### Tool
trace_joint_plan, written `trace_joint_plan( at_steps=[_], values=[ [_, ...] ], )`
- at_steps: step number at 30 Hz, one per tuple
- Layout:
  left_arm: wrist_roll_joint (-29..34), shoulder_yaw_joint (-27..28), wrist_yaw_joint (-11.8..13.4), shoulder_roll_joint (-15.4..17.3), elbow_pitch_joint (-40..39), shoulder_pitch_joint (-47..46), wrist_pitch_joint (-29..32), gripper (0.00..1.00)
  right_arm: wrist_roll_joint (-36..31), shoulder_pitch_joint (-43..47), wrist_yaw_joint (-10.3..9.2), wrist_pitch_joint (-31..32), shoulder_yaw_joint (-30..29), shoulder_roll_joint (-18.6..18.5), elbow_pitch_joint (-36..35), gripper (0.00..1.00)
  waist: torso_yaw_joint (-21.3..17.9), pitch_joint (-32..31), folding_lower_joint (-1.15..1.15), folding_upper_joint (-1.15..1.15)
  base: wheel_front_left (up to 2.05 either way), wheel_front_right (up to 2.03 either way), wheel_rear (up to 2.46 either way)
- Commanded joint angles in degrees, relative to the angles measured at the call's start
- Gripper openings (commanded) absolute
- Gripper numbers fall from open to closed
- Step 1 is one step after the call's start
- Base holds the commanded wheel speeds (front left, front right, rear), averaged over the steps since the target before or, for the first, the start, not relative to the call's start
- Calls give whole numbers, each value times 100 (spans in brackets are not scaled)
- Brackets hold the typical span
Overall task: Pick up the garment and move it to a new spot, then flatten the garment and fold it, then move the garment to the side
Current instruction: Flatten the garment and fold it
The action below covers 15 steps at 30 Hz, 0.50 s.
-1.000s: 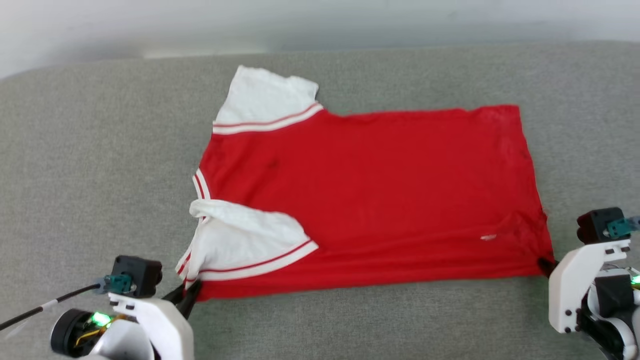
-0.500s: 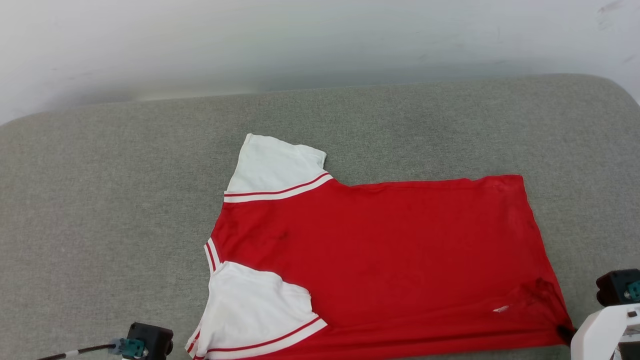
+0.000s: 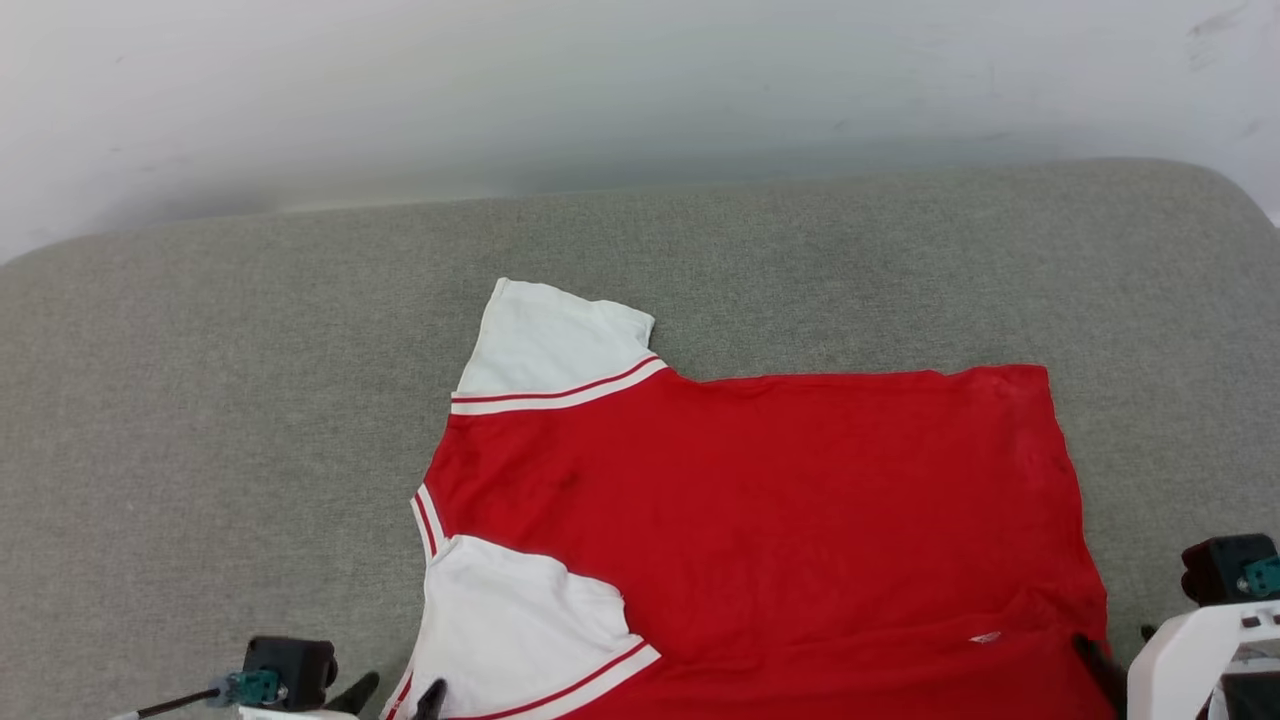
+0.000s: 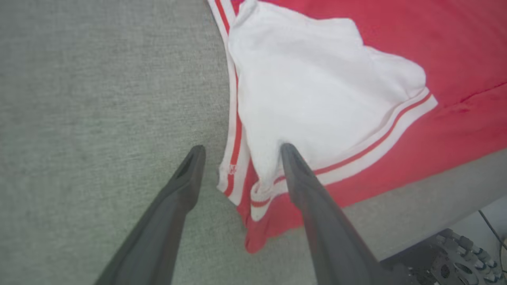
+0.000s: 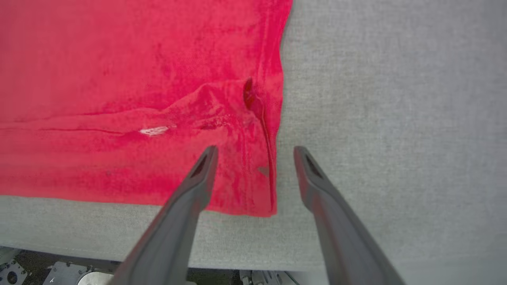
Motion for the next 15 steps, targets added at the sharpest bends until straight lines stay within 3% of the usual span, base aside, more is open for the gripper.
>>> trace_joint_plan(
  at_steps=[1, 10, 15],
  values=[
    [59, 57, -65, -20, 9, -104, -181, 100, 34, -115, -6, -129, -13, -34, -67, 100, 5, -47, 0, 0, 0, 0, 0],
    [395, 570, -310, -375, -78, -319, -1826, 100, 136, -474, -5, -1567, 30, -25, -483, 100, -16, -210, 0, 0, 0, 0, 0],
    [676, 1013, -329, -715, -198, -306, -2093, 100, 174, -561, -5, -2372, 54, 134, -580, 100, -37, -217, 0, 0, 0, 0, 0]
  ],
)
